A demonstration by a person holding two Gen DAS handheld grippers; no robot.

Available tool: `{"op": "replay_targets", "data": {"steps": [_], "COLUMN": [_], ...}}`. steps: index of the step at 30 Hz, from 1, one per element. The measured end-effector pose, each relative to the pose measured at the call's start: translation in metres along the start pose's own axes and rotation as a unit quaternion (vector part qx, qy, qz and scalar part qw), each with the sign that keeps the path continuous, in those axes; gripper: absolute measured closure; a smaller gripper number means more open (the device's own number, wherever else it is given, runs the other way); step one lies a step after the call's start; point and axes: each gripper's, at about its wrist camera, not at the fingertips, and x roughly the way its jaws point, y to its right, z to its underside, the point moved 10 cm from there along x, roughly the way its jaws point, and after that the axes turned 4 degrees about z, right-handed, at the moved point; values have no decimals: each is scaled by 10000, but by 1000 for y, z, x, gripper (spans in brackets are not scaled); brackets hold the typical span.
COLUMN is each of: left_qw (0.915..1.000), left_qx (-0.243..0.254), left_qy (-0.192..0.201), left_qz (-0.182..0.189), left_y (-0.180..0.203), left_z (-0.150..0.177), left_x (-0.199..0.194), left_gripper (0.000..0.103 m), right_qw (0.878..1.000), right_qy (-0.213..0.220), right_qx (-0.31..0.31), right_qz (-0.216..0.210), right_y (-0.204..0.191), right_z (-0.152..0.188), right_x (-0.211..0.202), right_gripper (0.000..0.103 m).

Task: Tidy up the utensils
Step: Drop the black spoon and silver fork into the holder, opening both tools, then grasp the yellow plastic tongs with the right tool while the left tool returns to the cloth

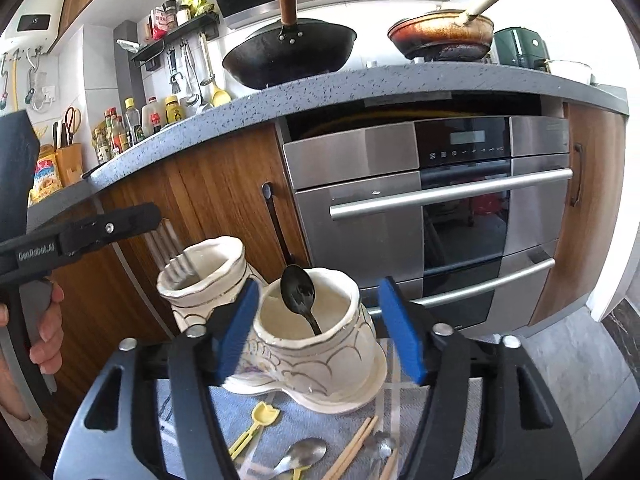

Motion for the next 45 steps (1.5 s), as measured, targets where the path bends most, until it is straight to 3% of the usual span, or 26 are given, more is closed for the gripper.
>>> {"op": "replay_targets", "data": {"steps": [11,17,22,28,35,45], "left_qw": [9999,9997,9996,9986,9977,9956], "left_qx": [-55,-55,-131,-25,-1,-54], "left_qy": [51,3,-99,-336,-517,-748], "left_qz": [-103,-229,-226,-396,-438,-563], "left_y": [11,16,24,25,13,-17], "left_z": [36,61,87,120,136,156], "left_x": [-54,-77,-83,-66,-47,-24], "left_gripper": [14,10,7,7,7,7], "right_qw": [9995,9987,9956,9894,9864,9832], "right_qy": [-231,-333,-466,-646,-735,-1515], "right_qx": [83,61,244,614,719,473], "right_qz": [223,387,774,1148,1283,901], "right_y": [1,8,30,47,34,12], "right_z": [24,41,53,55,56,125], "right_x": [-69,-103,-118,-114,-96,-32], "right_gripper": [21,6,6,6,6,6]}}
